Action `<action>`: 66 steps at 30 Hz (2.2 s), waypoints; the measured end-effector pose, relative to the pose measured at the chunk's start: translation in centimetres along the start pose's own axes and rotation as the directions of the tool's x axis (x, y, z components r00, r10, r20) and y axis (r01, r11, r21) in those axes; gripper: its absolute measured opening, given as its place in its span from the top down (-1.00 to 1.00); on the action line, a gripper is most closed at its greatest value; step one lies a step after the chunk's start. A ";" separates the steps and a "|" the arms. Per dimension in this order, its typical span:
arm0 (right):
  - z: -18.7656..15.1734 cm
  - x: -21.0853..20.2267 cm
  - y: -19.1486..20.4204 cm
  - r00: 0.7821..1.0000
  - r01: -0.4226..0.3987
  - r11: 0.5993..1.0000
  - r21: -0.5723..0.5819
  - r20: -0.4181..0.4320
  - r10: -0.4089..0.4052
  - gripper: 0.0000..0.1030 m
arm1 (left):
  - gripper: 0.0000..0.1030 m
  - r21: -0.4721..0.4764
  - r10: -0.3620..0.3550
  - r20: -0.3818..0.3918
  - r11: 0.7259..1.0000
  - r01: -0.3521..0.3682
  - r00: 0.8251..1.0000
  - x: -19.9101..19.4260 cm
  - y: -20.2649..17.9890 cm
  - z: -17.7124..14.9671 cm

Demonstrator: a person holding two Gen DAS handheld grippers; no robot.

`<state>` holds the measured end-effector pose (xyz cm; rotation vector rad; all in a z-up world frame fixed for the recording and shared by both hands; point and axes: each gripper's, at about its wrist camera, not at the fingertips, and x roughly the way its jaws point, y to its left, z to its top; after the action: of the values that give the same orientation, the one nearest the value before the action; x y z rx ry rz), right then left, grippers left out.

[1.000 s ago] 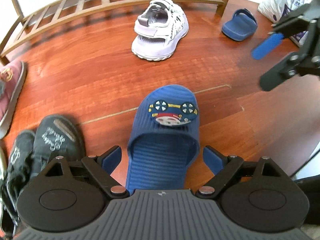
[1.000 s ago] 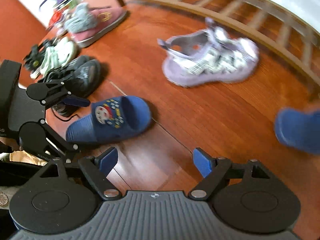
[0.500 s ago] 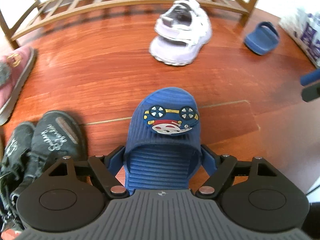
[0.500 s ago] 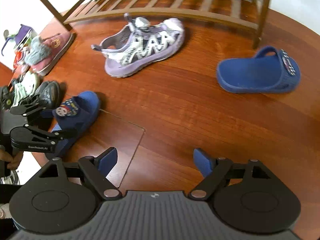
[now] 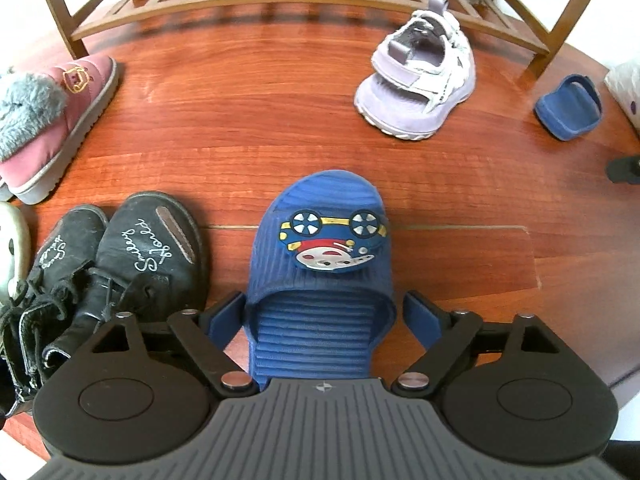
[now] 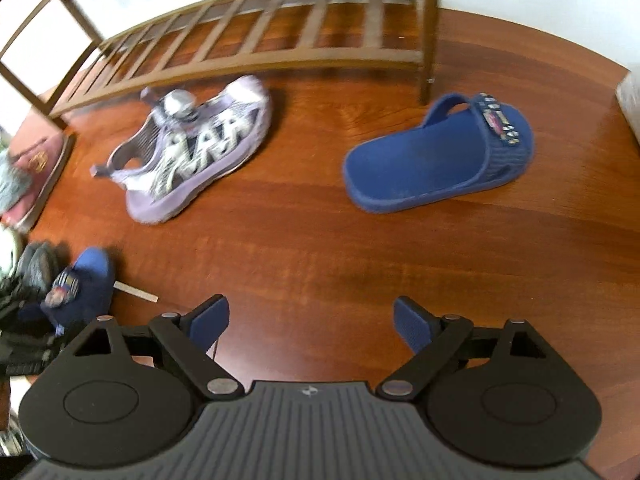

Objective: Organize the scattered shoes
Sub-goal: 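Lower the blue slide beside the black boots with the left tool while the right tool grasps the other slide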

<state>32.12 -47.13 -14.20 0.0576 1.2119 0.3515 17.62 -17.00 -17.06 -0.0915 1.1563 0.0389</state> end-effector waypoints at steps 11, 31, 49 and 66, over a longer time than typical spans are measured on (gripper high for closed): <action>4.1 1.4 -6.8 0.999 0.015 0.900 0.435 0.021 -0.027 -0.81 | -0.90 -0.027 0.011 0.041 1.000 -0.010 0.999 -2.6 0.1 0.2; 12.0 4.2 -12.2 0.989 0.041 0.733 0.679 0.076 -0.127 -0.83 | -0.91 -0.082 0.032 0.088 0.996 -0.025 0.996 -4.4 0.6 0.3; 12.1 9.4 -13.0 0.968 0.204 0.705 0.679 -0.030 -0.251 -0.64 | -0.91 -0.102 0.043 0.091 0.994 -0.034 0.995 -4.2 0.6 1.2; 6.2 4.7 -10.8 0.987 0.131 0.828 0.546 0.008 -0.161 -0.56 | -0.91 -0.117 0.025 0.109 0.993 -0.012 0.994 -6.2 1.2 0.3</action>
<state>41.79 -55.04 -18.77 0.4643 1.2230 -0.1419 15.31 -15.66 -11.29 -0.1796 1.0442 0.1264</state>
